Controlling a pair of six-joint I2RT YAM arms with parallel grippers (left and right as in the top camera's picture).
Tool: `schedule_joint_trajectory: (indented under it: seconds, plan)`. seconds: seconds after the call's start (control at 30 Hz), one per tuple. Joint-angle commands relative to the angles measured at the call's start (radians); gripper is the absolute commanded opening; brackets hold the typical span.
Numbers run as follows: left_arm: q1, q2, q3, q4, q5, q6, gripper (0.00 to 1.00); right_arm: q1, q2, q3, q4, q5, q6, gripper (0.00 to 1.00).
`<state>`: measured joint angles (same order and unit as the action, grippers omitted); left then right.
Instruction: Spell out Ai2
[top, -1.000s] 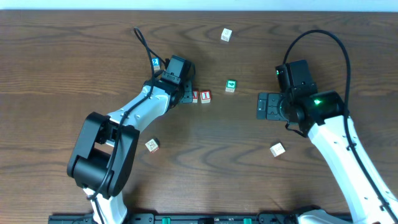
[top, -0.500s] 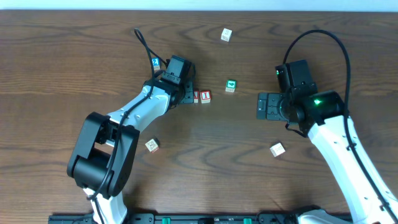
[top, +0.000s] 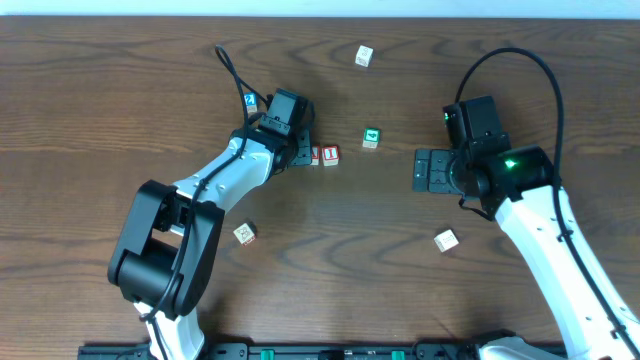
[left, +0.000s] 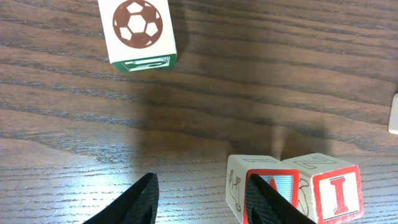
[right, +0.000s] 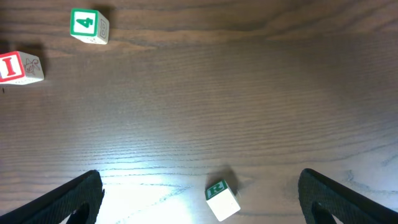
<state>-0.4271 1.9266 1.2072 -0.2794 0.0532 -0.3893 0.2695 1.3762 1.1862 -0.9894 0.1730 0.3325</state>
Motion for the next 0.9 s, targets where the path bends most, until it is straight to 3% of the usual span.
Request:
schedule_joint_trajectory:
  seconds: [0.0, 0.37, 0.87]
  plan:
    - [0.002, 0.008, 0.000, 0.004, 0.007, 0.009, 0.47, -0.003, 0.004, -0.005, 0.002, 0.011, 0.011, 0.99]
    - [0.002, 0.003, 0.000, -0.021, -0.146, 0.087, 0.47, -0.003, 0.004, -0.005, 0.002, 0.010, 0.011, 0.99]
    - [0.002, 0.040, 0.000, 0.013, -0.142, 0.098, 0.47, -0.003, 0.004, -0.005, 0.003, 0.010, 0.011, 0.99]
